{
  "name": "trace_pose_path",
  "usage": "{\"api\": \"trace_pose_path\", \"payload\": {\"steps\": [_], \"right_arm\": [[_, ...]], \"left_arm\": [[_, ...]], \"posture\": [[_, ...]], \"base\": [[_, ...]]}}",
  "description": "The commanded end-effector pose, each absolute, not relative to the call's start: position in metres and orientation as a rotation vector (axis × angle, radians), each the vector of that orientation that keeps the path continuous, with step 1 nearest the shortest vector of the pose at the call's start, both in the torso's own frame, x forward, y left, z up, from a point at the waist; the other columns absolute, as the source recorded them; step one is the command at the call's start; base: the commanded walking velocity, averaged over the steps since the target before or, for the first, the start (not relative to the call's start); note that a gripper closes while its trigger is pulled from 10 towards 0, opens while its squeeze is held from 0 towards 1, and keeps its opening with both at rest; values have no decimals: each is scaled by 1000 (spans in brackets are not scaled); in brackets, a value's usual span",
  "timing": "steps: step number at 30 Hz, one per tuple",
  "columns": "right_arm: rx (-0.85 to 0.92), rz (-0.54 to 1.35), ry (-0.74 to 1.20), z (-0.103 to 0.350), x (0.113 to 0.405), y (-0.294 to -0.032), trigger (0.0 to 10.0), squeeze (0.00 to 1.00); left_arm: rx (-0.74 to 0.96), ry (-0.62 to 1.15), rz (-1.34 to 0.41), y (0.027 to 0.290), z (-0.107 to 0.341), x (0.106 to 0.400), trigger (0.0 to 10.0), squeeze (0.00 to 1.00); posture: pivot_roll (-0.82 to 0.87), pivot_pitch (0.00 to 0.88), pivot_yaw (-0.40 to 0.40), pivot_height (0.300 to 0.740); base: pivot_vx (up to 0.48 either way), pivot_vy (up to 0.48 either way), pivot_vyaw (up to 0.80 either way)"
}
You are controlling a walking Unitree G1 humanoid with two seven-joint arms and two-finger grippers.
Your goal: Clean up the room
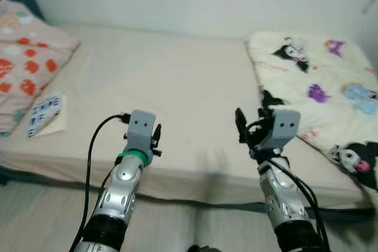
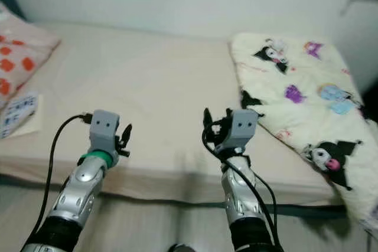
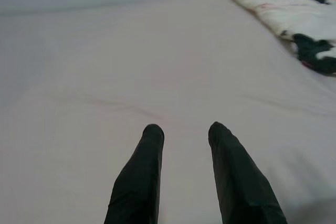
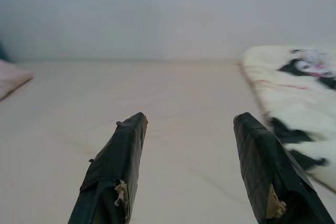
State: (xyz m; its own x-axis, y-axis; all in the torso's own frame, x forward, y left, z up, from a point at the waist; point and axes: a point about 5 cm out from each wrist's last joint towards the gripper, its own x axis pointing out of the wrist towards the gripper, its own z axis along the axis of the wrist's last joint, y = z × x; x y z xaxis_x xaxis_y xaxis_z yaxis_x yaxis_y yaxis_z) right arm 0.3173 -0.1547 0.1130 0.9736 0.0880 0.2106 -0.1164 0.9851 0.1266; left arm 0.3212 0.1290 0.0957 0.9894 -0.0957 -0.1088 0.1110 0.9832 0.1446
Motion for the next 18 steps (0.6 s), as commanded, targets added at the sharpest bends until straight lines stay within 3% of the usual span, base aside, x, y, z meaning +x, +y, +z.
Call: {"api": "trace_pose_path", "payload": {"steps": [1, 14, 18], "right_arm": [[148, 103, -181, 106, 314, -154, 10000, 0], [121, 130, -159, 99, 313, -150, 10000, 0], [95, 179, -108, 88, 312, -143, 10000, 0]], "left_arm": [[147, 126, -107, 130, 89, 319, 10000, 0], [194, 181, -84, 138, 72, 312, 10000, 0], [254, 246, -51, 149, 54, 306, 10000, 0]], "posture": [[-2, 20, 36, 730], [12, 28, 24, 730], [24, 36, 12, 730]], "base": [[0, 0, -800], [0, 0, -793], [0, 0, 0]]}}
